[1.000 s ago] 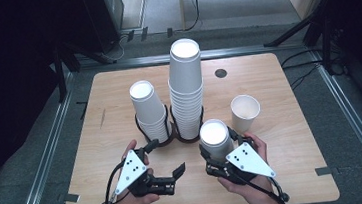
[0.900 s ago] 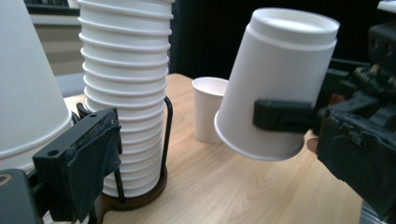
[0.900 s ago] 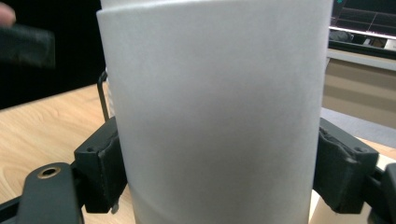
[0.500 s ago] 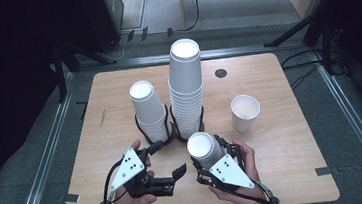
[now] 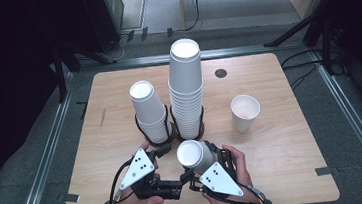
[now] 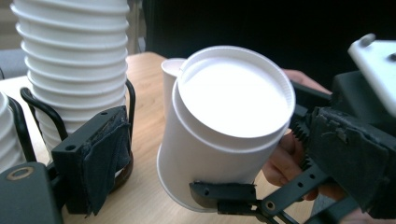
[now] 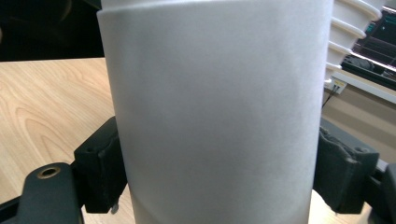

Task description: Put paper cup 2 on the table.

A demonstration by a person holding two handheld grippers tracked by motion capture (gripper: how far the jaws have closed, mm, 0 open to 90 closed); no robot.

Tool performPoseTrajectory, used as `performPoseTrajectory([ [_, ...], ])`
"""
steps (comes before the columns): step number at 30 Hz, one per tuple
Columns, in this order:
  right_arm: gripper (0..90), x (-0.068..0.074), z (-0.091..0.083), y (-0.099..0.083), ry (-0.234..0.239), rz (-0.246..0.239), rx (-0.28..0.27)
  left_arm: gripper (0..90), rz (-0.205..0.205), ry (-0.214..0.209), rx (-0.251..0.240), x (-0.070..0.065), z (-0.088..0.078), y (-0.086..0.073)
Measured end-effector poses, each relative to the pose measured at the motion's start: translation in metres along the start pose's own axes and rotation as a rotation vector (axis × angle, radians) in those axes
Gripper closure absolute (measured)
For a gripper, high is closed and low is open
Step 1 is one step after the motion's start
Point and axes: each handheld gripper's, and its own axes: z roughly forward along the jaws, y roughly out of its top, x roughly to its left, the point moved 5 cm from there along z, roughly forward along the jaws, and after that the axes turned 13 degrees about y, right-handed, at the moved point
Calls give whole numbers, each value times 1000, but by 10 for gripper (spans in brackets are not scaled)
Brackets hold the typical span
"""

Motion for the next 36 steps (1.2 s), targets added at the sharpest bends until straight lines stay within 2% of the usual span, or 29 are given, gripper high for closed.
performPoseTrajectory([
  [6, 173, 11, 2, 2, 41, -25, -11, 72, 14, -16, 29, -4, 3, -4],
  [9, 172, 12, 3, 2, 47, -31, -10, 129, 18, 5, 32, -5, 3, -4],
  [12, 170, 15, 2, 3, 63, -36, -21, 140, 20, 12, 34, -5, 4, -3],
  [16, 168, 15, 3, 3, 54, -28, -18, 219, 38, 22, 20, -6, 1, -2],
  [20, 166, 15, 3, 3, 50, -30, -21, 230, 47, 32, 14, -7, 0, -1],
  [24, 159, 15, 3, 4, 45, -34, -23, 241, 50, 23, 7, -5, 0, -1],
  [26, 149, 14, 3, 5, 45, -31, -25, 249, 44, 20, 1, -5, -1, 0],
  [28, 128, 14, 3, 6, 53, -4, -30, 255, 32, 13, -9, -3, -2, 1],
  [30, 32, 13, 3, 7, 77, 30, -33, 257, 18, 9, -20, 0, -3, 2],
  [36, 0, 9, 3, 1, 90, 33, -39, 259, -22, -5, -38, 7, -8, 6],
])
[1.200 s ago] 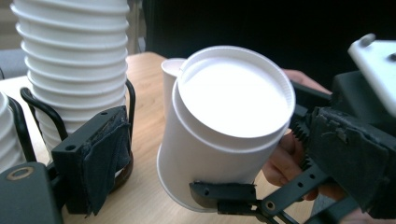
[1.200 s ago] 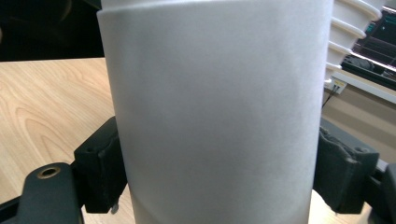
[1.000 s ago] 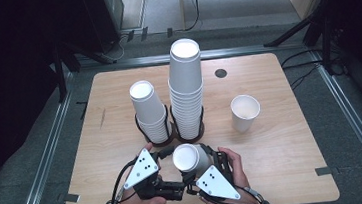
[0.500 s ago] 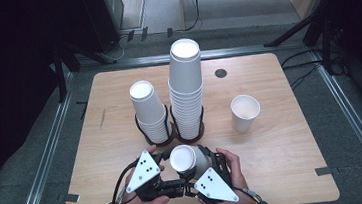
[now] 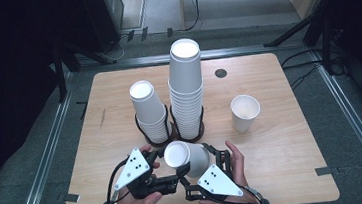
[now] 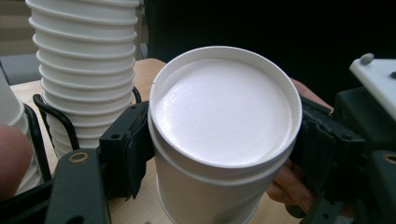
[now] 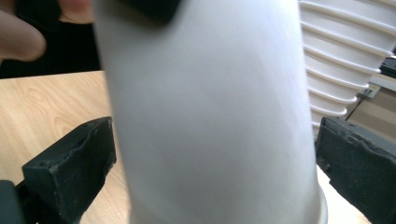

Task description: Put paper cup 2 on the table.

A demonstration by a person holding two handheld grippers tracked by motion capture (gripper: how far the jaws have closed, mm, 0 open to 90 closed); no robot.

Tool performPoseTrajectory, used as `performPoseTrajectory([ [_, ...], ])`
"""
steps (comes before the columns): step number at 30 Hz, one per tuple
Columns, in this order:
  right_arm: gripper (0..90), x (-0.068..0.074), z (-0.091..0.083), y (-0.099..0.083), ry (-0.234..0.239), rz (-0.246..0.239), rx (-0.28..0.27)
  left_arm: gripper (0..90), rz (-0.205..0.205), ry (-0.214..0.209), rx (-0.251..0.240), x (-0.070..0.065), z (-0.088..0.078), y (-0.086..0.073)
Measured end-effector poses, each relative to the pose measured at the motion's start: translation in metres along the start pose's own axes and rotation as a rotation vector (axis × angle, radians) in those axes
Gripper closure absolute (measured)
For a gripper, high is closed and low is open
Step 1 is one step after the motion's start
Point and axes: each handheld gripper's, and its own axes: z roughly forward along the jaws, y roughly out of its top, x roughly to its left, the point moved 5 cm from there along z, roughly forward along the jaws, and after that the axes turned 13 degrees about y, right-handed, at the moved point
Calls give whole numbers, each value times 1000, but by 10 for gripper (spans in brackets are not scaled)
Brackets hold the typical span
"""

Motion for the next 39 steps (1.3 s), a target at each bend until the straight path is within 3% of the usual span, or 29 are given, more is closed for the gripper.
performPoseTrajectory([
  [6, 0, -3, 4, -7, -44, -27, 22, 259, -21, -13, -5, 1, -1, 2],
  [9, 60, -1, 4, -8, -57, -57, 30, 256, -19, -12, -6, 3, -2, 2],
  [14, 106, -2, 2, -9, -69, -117, 46, 227, -51, -20, 14, 6, -1, 1],
  [15, 109, -2, 2, -9, -74, -125, 48, 211, -56, -25, 17, 6, -1, 2],
  [17, 112, -2, 1, -9, -74, -158, 53, 78, -48, -30, 36, 5, -1, 3],
  [19, 113, -2, 0, -7, -90, -219, 63, 10, -49, -36, 42, 6, -2, 4],
  [30, 113, -7, -4, -8, -216, -572, 177, 11, -21, -42, 117, 7, 2, -1],
  [32, 112, -6, -4, -9, -230, -609, 190, 11, -10, -42, 133, 6, 3, -4],
  [39, 112, -5, -4, -11, -241, -667, 200, 60, 14, -38, 172, 5, 7, -9],
])
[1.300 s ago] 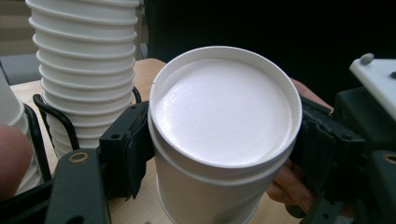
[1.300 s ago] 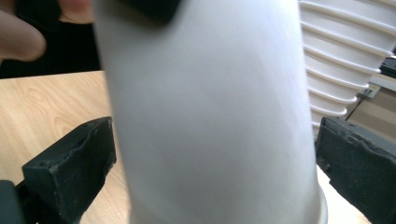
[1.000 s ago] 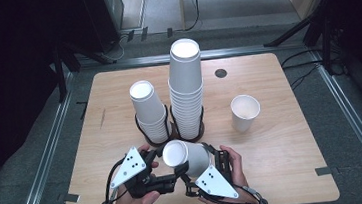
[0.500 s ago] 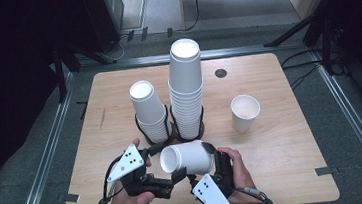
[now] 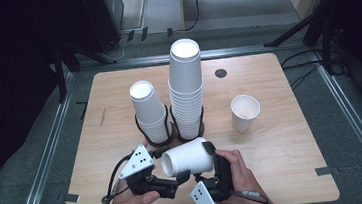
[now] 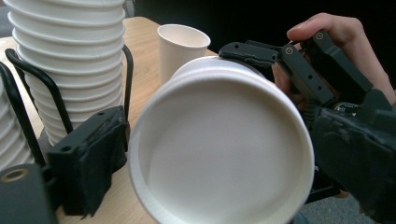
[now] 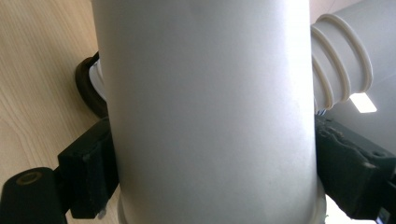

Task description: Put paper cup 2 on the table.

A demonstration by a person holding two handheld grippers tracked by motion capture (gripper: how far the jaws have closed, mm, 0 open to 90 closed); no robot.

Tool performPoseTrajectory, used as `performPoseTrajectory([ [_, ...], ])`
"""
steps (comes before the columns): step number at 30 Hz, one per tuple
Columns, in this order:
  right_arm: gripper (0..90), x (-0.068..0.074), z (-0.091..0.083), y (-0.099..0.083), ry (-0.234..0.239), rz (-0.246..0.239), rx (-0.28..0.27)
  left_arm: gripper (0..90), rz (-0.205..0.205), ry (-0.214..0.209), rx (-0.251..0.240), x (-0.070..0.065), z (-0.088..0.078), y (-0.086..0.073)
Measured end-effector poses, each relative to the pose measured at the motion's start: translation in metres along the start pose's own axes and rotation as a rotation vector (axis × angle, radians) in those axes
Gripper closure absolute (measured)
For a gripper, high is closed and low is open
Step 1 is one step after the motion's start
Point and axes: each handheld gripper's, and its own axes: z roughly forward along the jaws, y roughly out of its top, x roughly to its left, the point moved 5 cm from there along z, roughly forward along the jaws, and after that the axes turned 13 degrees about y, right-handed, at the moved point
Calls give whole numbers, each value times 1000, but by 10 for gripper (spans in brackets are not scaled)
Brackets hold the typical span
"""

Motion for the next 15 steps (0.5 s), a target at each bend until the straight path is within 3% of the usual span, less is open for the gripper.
performPoseTrajectory([
  [4, 111, 0, -1, 2, -4, -21, -10, 180, 10, 0, -5, -1, -1, -1],
  [10, 72, -1, 0, 1, -13, -3, -13, 228, 49, -15, -21, -3, -2, 0],
  [12, 45, -1, 1, 0, -14, 13, -18, 240, 49, -24, -23, -3, -3, 1],
  [15, 0, -4, -1, 1, 8, 60, -40, 247, 39, -5, -32, 1, -4, 2],
])
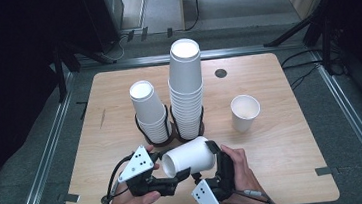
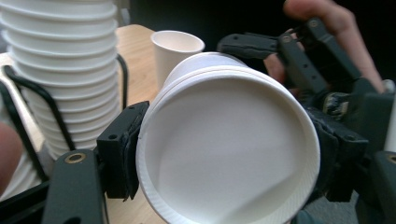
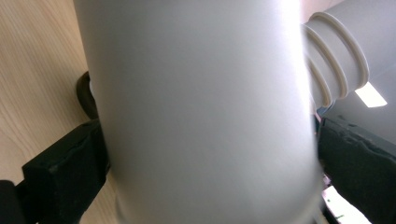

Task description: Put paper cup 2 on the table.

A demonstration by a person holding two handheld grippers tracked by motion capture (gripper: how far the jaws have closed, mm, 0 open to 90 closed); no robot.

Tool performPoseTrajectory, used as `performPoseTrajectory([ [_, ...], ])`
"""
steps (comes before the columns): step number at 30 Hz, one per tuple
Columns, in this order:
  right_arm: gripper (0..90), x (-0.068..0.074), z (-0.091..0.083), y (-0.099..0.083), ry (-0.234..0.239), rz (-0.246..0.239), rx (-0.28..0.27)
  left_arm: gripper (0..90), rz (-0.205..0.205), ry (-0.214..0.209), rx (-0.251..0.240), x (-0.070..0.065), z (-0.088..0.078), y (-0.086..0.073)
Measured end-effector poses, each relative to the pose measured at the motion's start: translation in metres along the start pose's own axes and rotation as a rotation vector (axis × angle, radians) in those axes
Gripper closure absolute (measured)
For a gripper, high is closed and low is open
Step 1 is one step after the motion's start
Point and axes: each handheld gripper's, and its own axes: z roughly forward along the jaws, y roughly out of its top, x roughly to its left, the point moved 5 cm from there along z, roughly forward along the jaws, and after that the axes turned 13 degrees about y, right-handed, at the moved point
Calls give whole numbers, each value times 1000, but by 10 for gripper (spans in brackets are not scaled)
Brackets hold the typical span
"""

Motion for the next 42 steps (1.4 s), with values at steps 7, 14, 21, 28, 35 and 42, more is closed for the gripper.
performPoseTrajectory([
  [7, 0, -17, -12, 7, 5, 163, -68, 246, -75, 8, -98, 14, -10, 8],
  [14, 0, -35, -19, 13, 24, 520, -183, 246, -107, 49, -194, 21, -19, 14],
  [21, 0, -48, -22, 14, 65, 809, -266, 246, -138, 77, -266, 26, -24, 16],
  [28, 0, -51, -24, 24, 126, 1008, -333, 245, -160, 89, -346, 27, -25, 17],
  [35, 0, -50, -23, 35, 217, 1227, -353, 245, -164, 112, -409, 25, -26, 17],
  [42, 0, -57, -21, 35, 241, 1489, -406, 244, -176, 106, -436, 22, -22, 15],
])
